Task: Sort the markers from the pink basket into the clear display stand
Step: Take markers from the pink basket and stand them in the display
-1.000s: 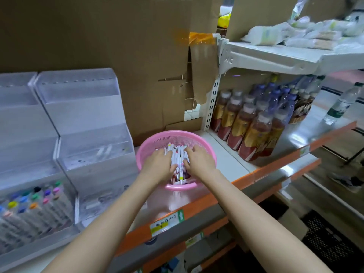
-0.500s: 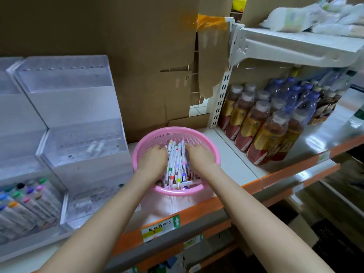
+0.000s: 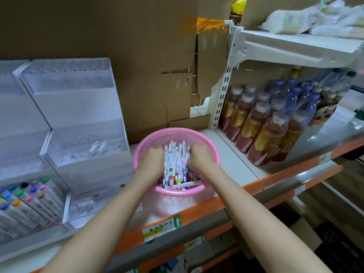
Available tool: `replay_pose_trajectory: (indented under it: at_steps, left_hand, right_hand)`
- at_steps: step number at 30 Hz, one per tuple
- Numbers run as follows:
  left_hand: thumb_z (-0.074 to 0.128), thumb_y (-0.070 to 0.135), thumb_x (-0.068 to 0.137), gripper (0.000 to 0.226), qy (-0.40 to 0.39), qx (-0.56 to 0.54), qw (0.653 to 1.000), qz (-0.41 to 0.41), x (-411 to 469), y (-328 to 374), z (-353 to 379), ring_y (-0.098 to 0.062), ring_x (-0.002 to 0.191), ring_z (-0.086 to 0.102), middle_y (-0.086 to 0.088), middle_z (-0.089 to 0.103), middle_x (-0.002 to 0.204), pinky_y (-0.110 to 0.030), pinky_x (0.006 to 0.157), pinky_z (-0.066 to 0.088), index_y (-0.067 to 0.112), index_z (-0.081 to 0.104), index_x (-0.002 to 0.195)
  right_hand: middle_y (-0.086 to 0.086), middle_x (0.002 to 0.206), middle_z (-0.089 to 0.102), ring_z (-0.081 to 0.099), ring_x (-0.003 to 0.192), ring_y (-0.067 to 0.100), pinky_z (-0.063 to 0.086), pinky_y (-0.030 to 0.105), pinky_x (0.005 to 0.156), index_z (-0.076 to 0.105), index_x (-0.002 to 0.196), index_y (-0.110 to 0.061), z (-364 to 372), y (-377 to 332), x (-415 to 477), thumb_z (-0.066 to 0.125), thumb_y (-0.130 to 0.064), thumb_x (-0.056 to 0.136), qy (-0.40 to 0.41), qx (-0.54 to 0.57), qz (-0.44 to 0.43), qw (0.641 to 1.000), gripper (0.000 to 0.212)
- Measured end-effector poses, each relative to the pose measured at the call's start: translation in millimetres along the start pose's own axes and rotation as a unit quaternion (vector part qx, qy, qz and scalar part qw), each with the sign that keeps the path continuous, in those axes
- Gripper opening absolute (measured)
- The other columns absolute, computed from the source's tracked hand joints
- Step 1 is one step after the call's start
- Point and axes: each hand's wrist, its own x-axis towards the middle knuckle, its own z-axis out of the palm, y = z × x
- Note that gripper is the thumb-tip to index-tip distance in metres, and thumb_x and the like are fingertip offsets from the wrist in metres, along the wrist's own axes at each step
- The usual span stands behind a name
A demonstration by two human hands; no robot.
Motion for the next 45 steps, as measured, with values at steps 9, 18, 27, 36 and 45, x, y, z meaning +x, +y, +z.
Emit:
replay_pose_trajectory:
  at_steps: [9, 18, 27, 36, 45]
  left_hand:
    - [0.053, -0.002, 0.083, 0.018, 0.047, -0.06, 0.997, -0.021, -3, 2, -6, -0.007, 0.058, 0.043, 0.003, 0.048, 0.068, -0.017, 0.048, 0.025, 0.014, 0.046, 0.078]
    - [0.059, 0.006, 0.076, 0.027, 0.114, -0.108, 0.987, 0.025, -2, 2, -19, -0.024, 0.084, 0.059, -0.009, 0.067, 0.094, -0.035, 0.068, 0.046, 0.005, 0.064, 0.103]
    - [0.063, 0.01, 0.076, 0.056, 0.162, -0.164, 0.97, 0.08, -30, 5, -54, -0.027, 0.1, 0.059, -0.008, 0.062, 0.114, -0.039, 0.086, 0.047, 0.014, 0.05, 0.131]
    - [0.063, 0.006, 0.079, 0.044, 0.244, -0.216, 0.937, 0.124, -84, -41, -91, -0.014, 0.072, 0.06, -0.002, 0.064, 0.1, -0.032, 0.072, 0.052, 0.018, 0.057, 0.121]
    - [0.062, 0.001, 0.079, 0.045, 0.263, -0.211, 0.935, 0.105, -141, -107, -132, 0.001, 0.064, 0.058, 0.006, 0.058, 0.097, -0.006, 0.058, 0.042, 0.018, 0.055, 0.12]
  right_hand:
    - [0.0, 0.08, 0.053, 0.054, 0.073, 0.017, 0.047, 0.026, 0.057, 0.045, 0.092, -0.015, -4, -1, -1, 0.056, 0.006, 0.081, 0.017, 0.057, -0.003, 0.998, 0.027]
    - [0.01, 0.101, 0.06, 0.059, 0.083, 0.026, 0.049, 0.039, 0.066, 0.044, 0.123, -0.01, -14, -12, -14, 0.058, 0.0, 0.081, 0.085, 0.073, -0.053, 0.992, 0.045]
    - [0.007, 0.12, 0.056, 0.059, 0.101, 0.026, 0.052, 0.045, 0.077, 0.033, 0.139, -0.021, -22, -55, -42, 0.059, -0.009, 0.079, 0.165, 0.133, -0.149, 0.966, 0.067]
    - [0.003, 0.108, 0.055, 0.058, 0.094, 0.025, 0.05, 0.042, 0.071, 0.041, 0.13, -0.023, -8, -116, -78, 0.059, -0.011, 0.076, 0.202, 0.169, -0.233, 0.936, 0.058]
    - [0.004, 0.106, 0.057, 0.06, 0.074, 0.029, 0.048, 0.037, 0.061, 0.038, 0.124, -0.022, 14, -191, -116, 0.058, -0.001, 0.074, 0.18, 0.21, -0.275, 0.921, 0.057]
